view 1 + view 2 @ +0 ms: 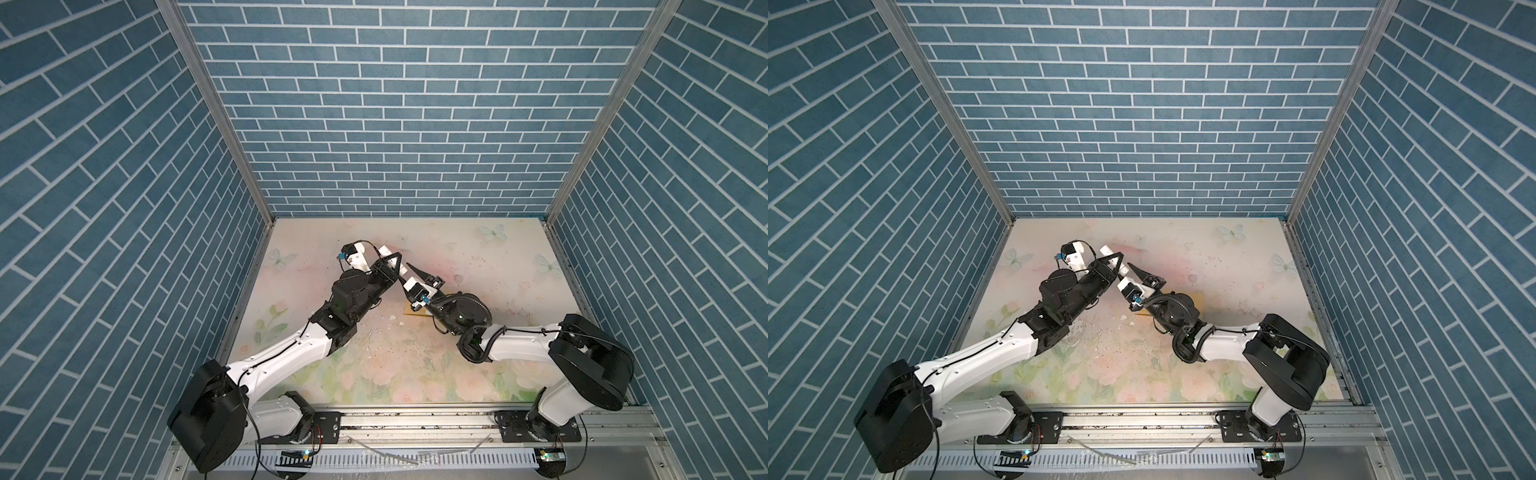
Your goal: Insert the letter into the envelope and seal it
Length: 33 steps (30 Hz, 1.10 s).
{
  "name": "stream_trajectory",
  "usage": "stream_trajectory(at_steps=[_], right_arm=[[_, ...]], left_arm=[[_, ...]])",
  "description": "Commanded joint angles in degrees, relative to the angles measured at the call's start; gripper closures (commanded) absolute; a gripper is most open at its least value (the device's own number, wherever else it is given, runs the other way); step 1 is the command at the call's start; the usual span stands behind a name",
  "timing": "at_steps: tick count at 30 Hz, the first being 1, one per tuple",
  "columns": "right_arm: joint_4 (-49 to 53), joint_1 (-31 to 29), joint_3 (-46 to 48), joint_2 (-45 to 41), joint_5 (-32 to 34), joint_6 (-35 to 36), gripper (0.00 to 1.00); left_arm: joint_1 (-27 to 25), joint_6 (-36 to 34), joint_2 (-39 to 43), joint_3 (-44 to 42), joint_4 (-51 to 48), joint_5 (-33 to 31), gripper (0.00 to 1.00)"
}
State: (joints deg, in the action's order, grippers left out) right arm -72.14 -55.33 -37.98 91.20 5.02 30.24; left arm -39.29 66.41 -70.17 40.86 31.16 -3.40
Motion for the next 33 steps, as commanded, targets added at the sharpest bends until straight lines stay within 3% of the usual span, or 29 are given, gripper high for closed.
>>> stream_trajectory(at_steps=[1, 8, 12, 14, 18, 23, 29, 33], right_arm=[[-1.67, -0.47, -2.49, 0.73, 1.66, 0.88, 0.69], [1.12, -0.52, -3.57, 0.70, 2.43, -0.64, 0.87], [1.74, -0.18, -4.01, -0.08, 2.05, -7.15, 1.00], [3.99, 0.84, -4.36, -1.60, -0.31, -14.45, 1.00], [13.22, 6.95, -7.09, -5.55, -9.65, -38.72, 1.00], [17.12, 14.04, -10.09, -6.49, -22.36, -63.55, 1.00], [9.29, 18.20, -11.15, -2.79, -32.05, -80.35, 1.00], [4.05, 19.44, -11.75, 0.21, -35.24, -86.61, 1.00]], left_arm=[[0.09, -0.15, -0.59, 0.45, 1.36, 0.26, 1.00], [0.35, 0.07, -0.67, -0.17, 2.67, 0.59, 1.00], [0.34, -0.86, -0.81, -0.70, 4.91, 0.85, 1.00], [0.40, -1.72, -1.07, -1.68, 7.21, 0.94, 1.00], [0.44, -4.65, -1.89, -4.06, 15.03, 1.67, 1.00], [0.45, -7.76, -2.90, -5.16, 20.89, 3.27, 1.00], [0.44, -8.62, -4.14, -5.00, 24.15, 5.14, 1.00], [0.44, -8.64, -4.59, -5.02, 24.47, 5.26, 1.00]])
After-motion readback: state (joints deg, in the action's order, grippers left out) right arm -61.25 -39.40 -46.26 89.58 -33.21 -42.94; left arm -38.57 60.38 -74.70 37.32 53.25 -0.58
